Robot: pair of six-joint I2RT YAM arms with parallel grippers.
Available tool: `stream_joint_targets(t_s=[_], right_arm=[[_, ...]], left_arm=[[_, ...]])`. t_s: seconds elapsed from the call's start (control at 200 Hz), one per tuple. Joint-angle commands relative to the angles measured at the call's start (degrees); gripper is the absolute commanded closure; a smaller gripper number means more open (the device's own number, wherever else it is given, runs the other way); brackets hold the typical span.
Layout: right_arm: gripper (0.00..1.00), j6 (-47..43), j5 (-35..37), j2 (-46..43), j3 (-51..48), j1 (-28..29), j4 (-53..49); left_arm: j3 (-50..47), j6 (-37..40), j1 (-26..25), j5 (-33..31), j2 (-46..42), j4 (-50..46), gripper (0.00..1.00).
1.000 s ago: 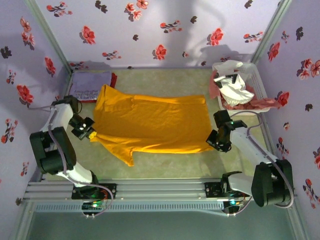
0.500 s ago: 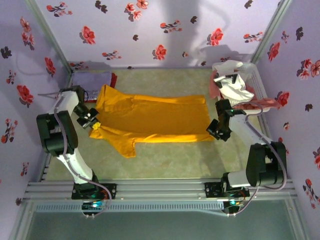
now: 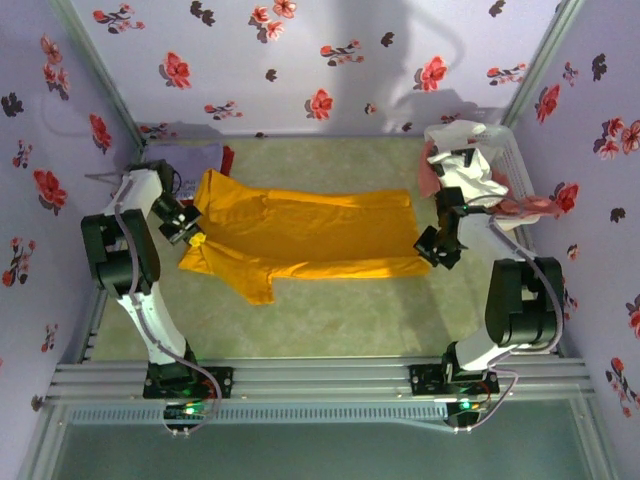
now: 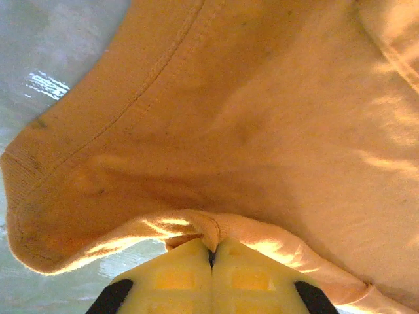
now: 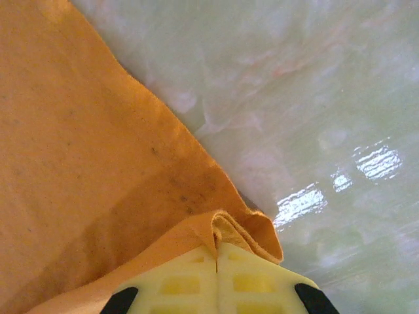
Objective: Fold and stack the t-shirts
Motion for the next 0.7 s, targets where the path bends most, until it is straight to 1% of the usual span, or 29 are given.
stream_joint_targets(t_s=[0.0,0.155,0.275,0.38,0.47,0.53,0.605,0.645,0.695], right_arm=[[1.0,-1.6,1.4,2.1,1.4,-0.9,0.7],[1.0,-2.2,2.1,4.6,2.0,-1.1,1.5],[1.0,-2.1,3.7,5.1,1.4,-1.2,2.4],[1.0,-2.1,3.3,5.0,0.7,-1.2,4.4],[0.98,-3.0,3.2,5.3,0.9,-1.2,4.6],[0.93,-3.7,3.0,5.3,1.3,-1.2,4.5],[0.79,-4.3,3.0,4.9,1.6,-1.2,4.3],[0.74,-4.7,3.0,4.8,1.8,-1.2,3.9],[0.67,-5.2,2.9,4.5,2.3,-1.2,3.0]], left_arm=[[2.7,1.1,-0.1,0.8,2.0,-2.2,1.0],[3.8,1.6,0.2,-1.2,2.6,-3.0,1.0],[3.7,1.6,0.6,-0.6,3.2,-2.1,1.0],[4.2,1.8,0.6,0.7,4.8,-1.7,1.0],[4.5,1.9,0.6,1.0,5.5,-1.3,1.0],[4.7,2.1,0.5,1.1,5.8,-1.2,1.0],[4.8,2.4,0.4,1.1,5.6,-1.2,1.0],[4.8,2.5,0.4,1.1,5.5,-1.2,0.92],[4.8,2.5,0.4,1.1,5.1,-1.0,0.85]])
